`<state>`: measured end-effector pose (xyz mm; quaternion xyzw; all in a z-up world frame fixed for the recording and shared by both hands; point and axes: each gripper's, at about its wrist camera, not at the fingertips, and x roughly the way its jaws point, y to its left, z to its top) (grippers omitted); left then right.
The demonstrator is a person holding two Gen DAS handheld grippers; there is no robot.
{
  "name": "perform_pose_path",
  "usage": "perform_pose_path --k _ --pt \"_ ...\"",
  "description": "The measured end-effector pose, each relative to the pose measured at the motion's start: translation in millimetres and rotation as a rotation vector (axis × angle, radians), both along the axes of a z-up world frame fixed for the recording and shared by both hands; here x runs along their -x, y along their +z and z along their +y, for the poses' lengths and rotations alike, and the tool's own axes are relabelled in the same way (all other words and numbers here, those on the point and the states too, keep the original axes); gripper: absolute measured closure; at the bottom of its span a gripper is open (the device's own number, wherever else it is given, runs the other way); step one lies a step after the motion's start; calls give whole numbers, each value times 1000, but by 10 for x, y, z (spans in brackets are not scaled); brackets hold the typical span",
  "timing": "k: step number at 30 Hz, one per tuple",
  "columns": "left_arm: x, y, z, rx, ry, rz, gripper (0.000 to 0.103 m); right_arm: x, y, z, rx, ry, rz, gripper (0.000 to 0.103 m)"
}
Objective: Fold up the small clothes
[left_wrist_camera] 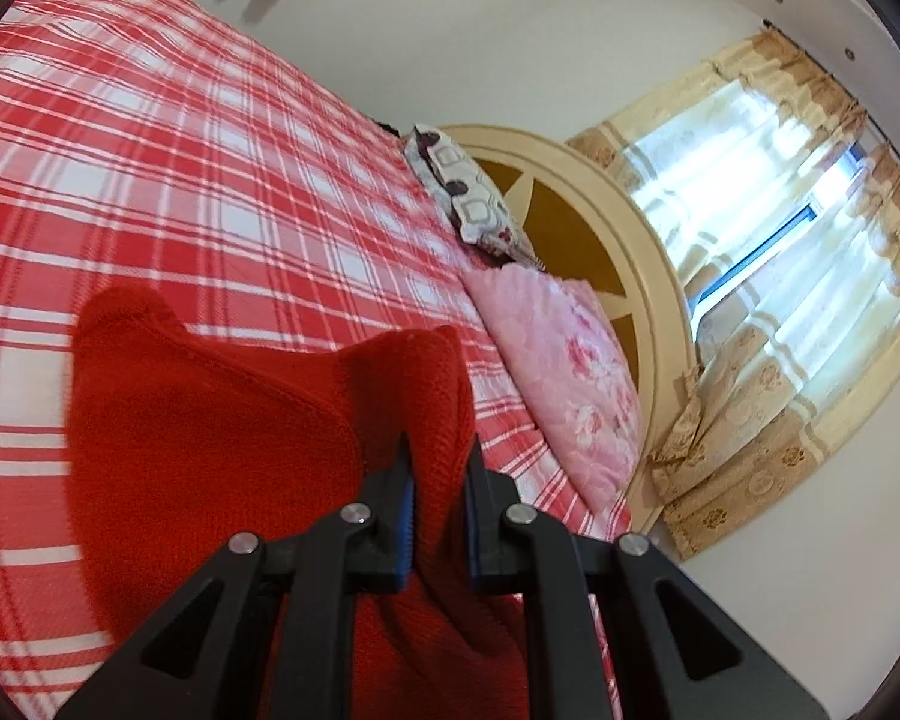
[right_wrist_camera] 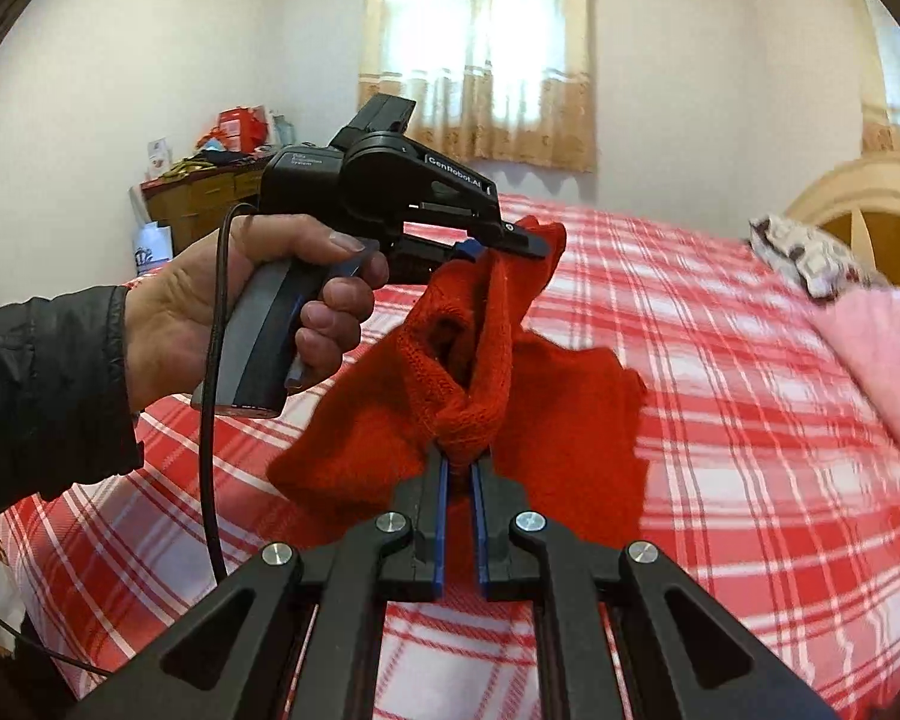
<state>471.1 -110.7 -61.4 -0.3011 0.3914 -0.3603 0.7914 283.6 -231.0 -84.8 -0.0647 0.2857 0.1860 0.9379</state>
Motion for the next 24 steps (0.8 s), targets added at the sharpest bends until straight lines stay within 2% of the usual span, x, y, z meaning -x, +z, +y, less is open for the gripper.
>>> perform_pose_path --k 7,12,15,18,20,21,22,24 --pt "-32 -151 -486 -115 -53 8 90 -121 -325 -368 -84 -87 152 97" --pt "-4 -260 -799 -211 -97 -9 88 -150 -424 -522 -133 -113 207 97" --pt "82 -194 -877 -238 -119 -30 86 -149 -437 -535 -143 -113 218 97" --pt "252 -28 -831 -280 -129 -103 86 -136 -424 -614 -193 -117 221 94" --pt "389 79 -718 -321 -112 -165 67 -126 -391 -685 -230 -136 216 82" --pt "487 126 -621 -337 -91 -198 47 -117 -358 -723 -245 -151 204 66" --pt "602 168 -494 -356 -52 -241 32 -112 -315 -755 -256 -162 189 55" --pt "770 194 -292 -392 9 -298 27 -158 -223 -787 -268 -170 175 54"
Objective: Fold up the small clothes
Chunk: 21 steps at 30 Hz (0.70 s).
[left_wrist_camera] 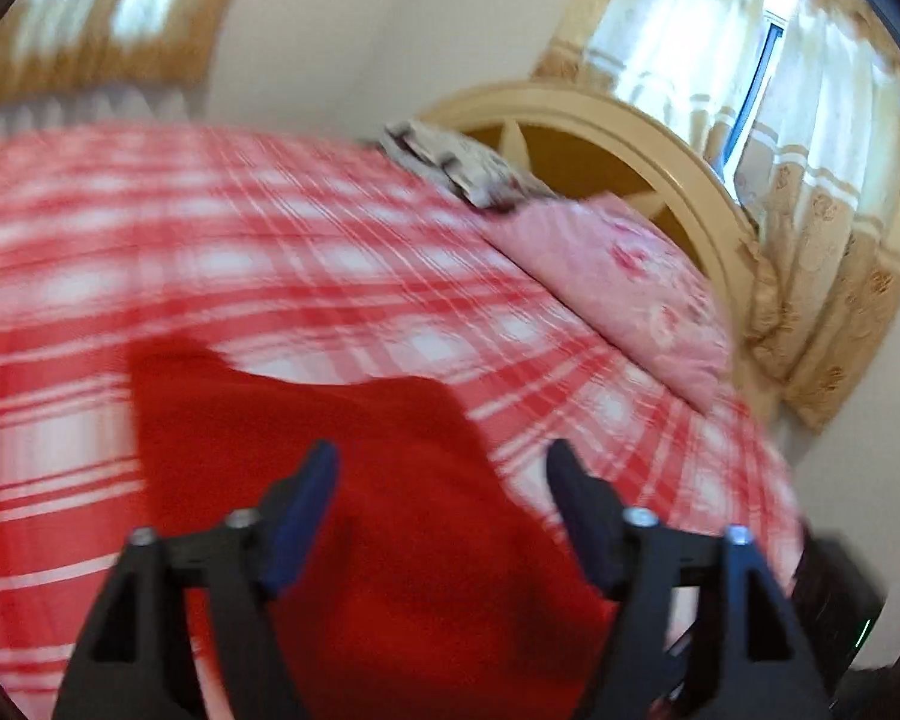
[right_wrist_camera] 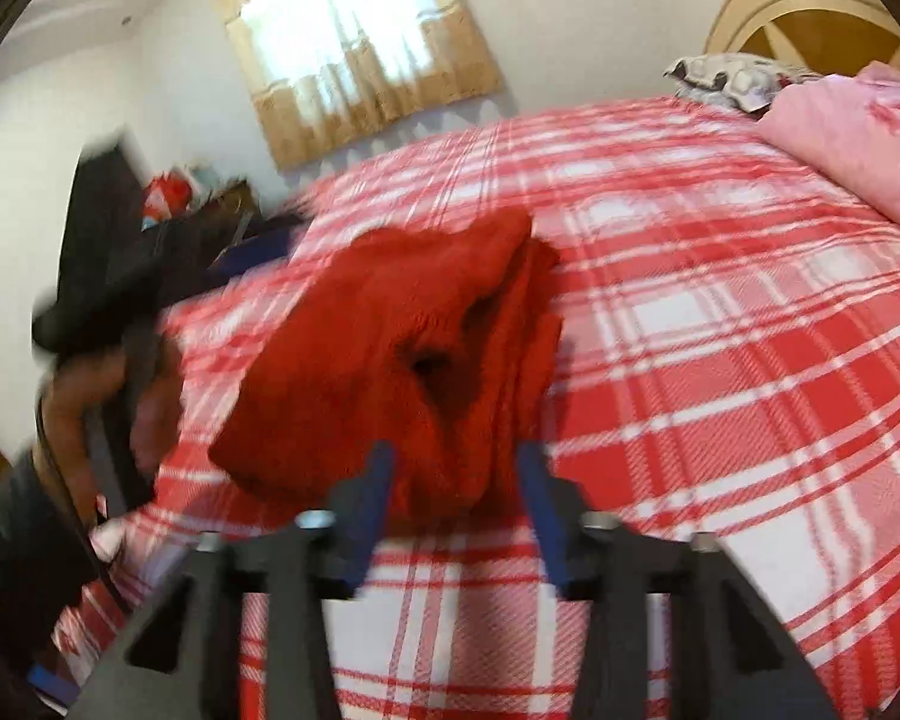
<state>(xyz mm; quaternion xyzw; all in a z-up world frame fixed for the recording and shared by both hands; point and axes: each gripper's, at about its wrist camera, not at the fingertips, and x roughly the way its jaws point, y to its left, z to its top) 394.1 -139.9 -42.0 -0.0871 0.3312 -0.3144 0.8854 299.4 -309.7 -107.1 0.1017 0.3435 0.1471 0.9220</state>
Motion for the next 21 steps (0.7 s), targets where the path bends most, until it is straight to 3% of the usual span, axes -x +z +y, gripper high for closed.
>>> perform_pose_path --k 5,7,8,9,10,15,17,20,21 --pt "264 -170 376 -72 80 -49 22 -313 187 53 -59 27 8 54" --pt "323 -292 425 -109 103 -50 19 -534 170 173 -64 68 58 55" --pt "328 -354 419 -117 104 -41 19 -617 138 202 -68 69 85 59" --pt "325 -396 391 -124 103 -31 19 -714 92 217 -53 44 114 82" --pt "329 -438 376 -129 101 -21 19 -770 65 213 -24 11 123 92" --pt "359 -522 239 -173 82 -12 17 -716 -58 -11 7 -98 144 94" --pt "393 -527 257 -181 74 -11 6 -727 -122 -6 32 -89 156 94" --pt "383 -650 262 -206 50 53 2 -788 -10 29 32 -62 157 91" --pt "349 -694 257 -208 41 89 2 -808 75 62 33 -51 143 84"
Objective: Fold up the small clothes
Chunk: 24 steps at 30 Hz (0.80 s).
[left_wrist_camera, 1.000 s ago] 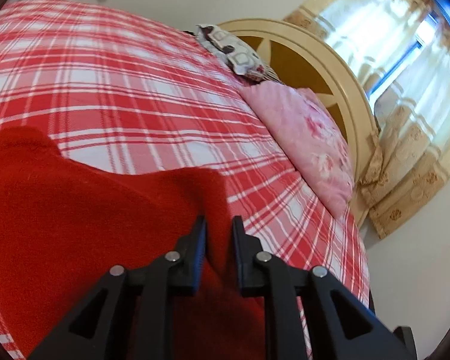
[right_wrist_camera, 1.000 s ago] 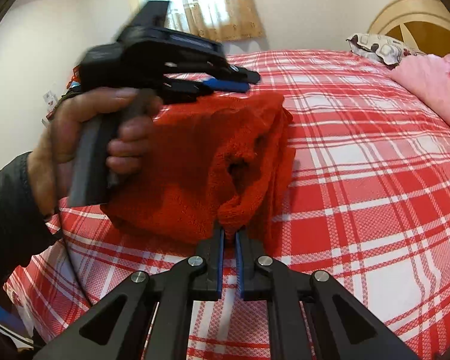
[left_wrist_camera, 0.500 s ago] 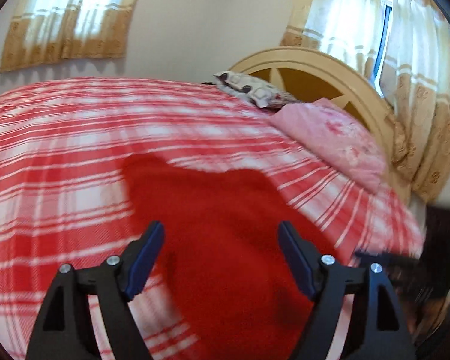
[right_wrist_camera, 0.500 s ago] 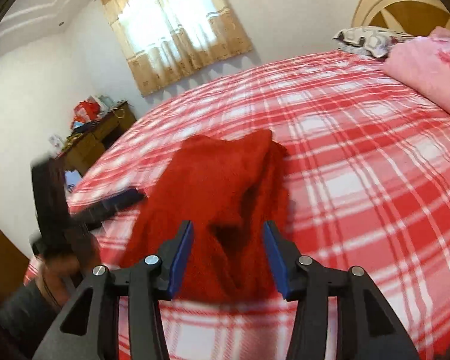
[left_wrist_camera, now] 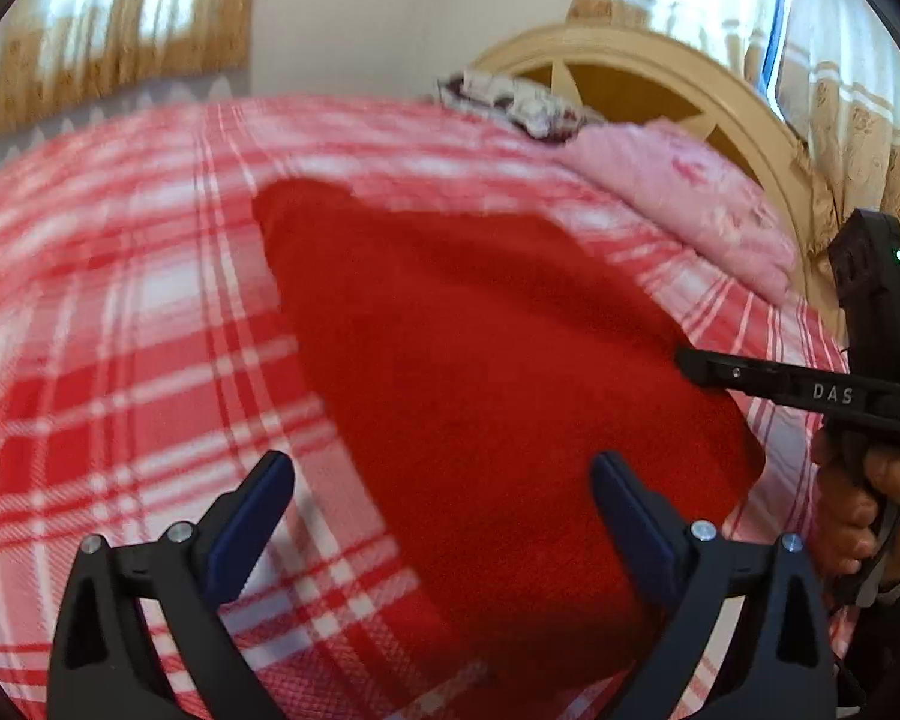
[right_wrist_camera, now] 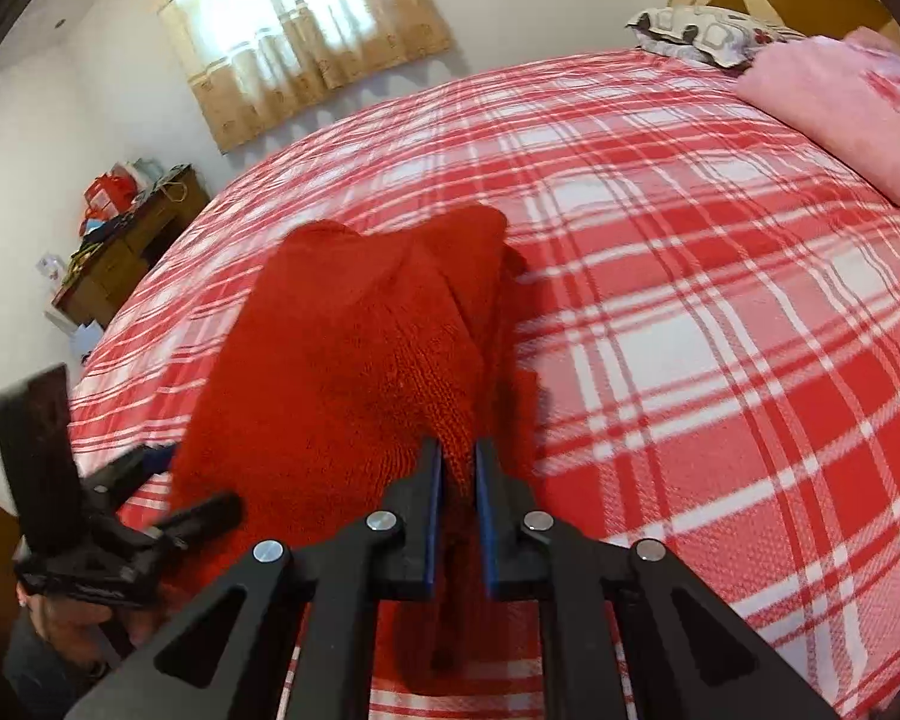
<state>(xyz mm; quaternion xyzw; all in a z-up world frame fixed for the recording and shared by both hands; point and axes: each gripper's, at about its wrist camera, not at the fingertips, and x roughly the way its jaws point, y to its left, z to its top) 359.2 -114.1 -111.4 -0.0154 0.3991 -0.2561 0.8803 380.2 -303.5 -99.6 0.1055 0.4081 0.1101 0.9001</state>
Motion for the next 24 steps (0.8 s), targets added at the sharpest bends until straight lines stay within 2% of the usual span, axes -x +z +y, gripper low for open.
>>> perform_pose_path --k 1,2,4,7,9,10,11,12,13,16,21,24 --pt "-22 -26 -11 -3 -3 24 1 -23 62 16 1 9 -17 73" --pt "-28 -33 -16 -4 -5 32 0 -65 141 41 7 16 -40 68" --pt "-11 -35 -14 2 -5 35 0 -249 213 91 42 17 -42 67" --pt "2 -43 12 23 -2 45 0 -637 149 30 37 -23 15 68" --pt "13 -45 13 29 -2 46 0 -894 8 -77 -22 -43 75 68" --pt "19 -51 15 30 -3 46 0 -983 -65 -140 -76 -48 101 77" --pt "24 -53 16 34 -4 47 0 -1029 -113 -164 -117 -37 117 95" --pt "20 -59 24 37 -2 50 0 -1058 -127 -170 -119 -33 114 98" --pt "14 -66 37 40 3 54 0 -1047 -83 -162 -76 -48 84 98" --pt "20 -66 26 41 5 56 0 -1026 47 -206 -36 -75 11 99" --pt "26 -81 -25 13 1 52 0 -1193 -181 -144 76 -62 87 98" --pt "34 -88 -32 0 0 51 0 -1107 -146 -123 101 -66 66 97"
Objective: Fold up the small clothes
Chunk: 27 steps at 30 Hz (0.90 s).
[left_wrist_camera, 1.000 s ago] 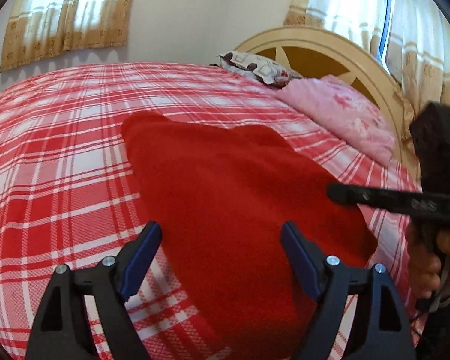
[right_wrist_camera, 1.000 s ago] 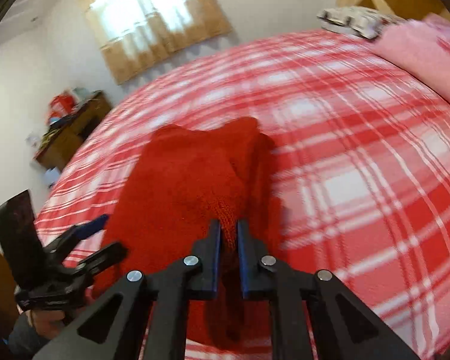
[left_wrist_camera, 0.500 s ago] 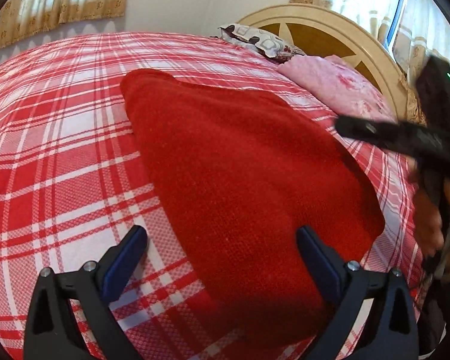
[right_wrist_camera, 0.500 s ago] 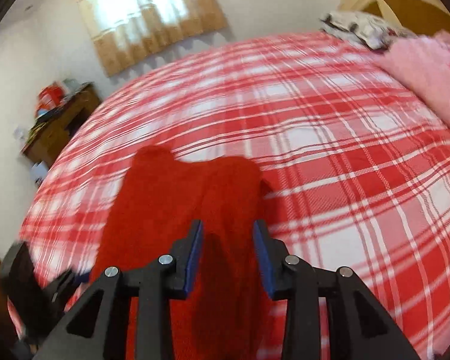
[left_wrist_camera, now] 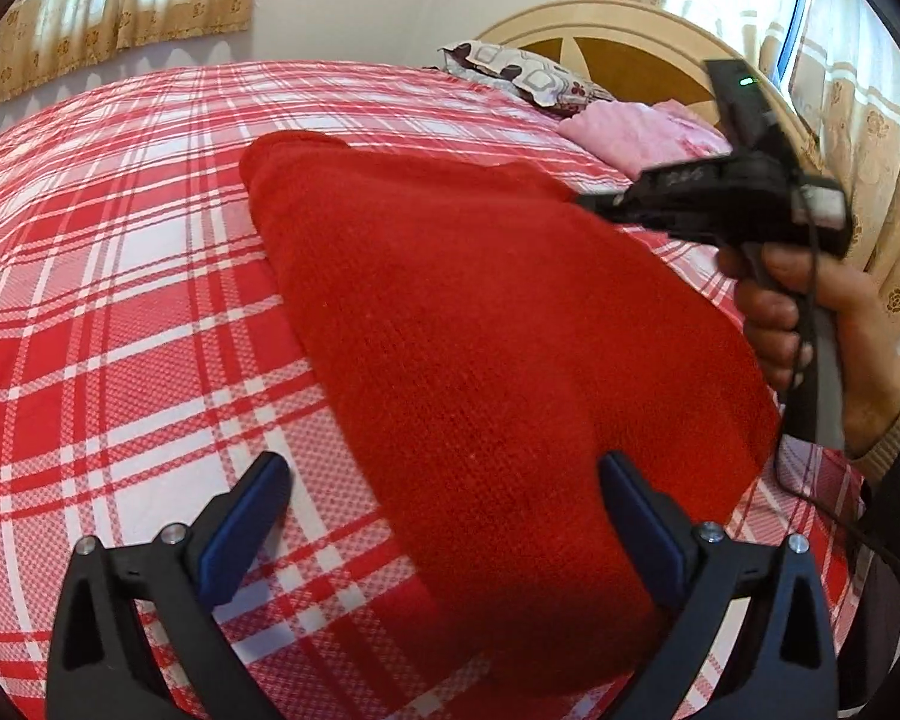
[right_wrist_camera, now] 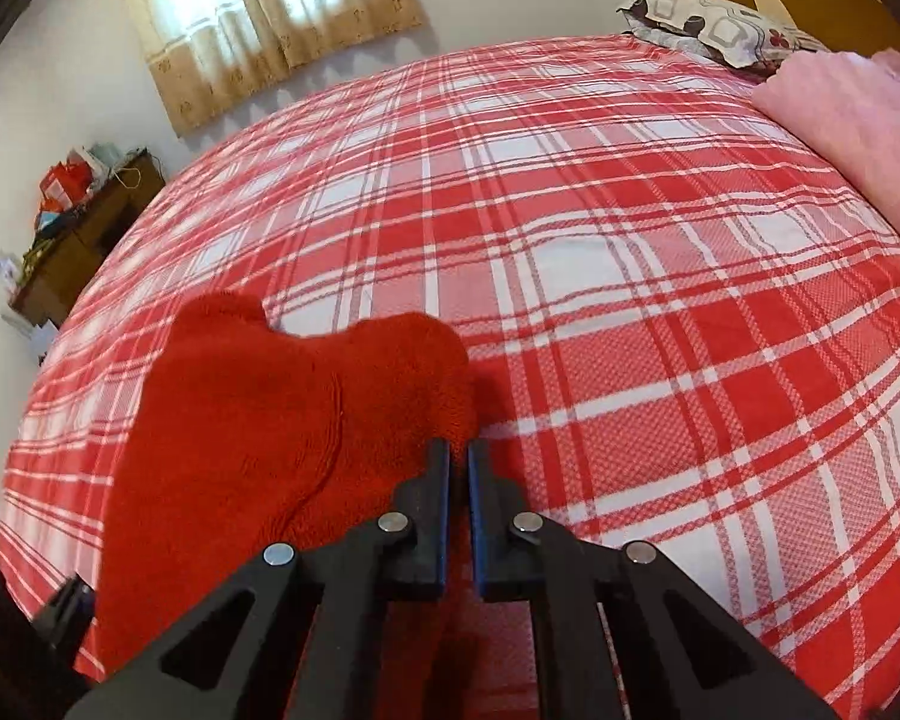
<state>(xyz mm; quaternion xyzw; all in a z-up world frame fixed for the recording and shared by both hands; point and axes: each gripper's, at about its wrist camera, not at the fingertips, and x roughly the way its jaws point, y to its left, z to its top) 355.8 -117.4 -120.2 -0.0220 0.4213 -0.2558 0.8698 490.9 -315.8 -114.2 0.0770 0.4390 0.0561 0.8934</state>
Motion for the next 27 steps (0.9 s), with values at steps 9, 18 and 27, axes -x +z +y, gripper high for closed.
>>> perform_pose_path --k 9,18,27 --pt "51 92 109 49 34 -54 0 762 571 369 -74 238 -192 64" --pt "14 79 209 76 101 -44 0 767 33 435 39 275 -41 64" --pt "-46 8 10 8 47 10 0 772 -22 292 -25 263 -50 63"
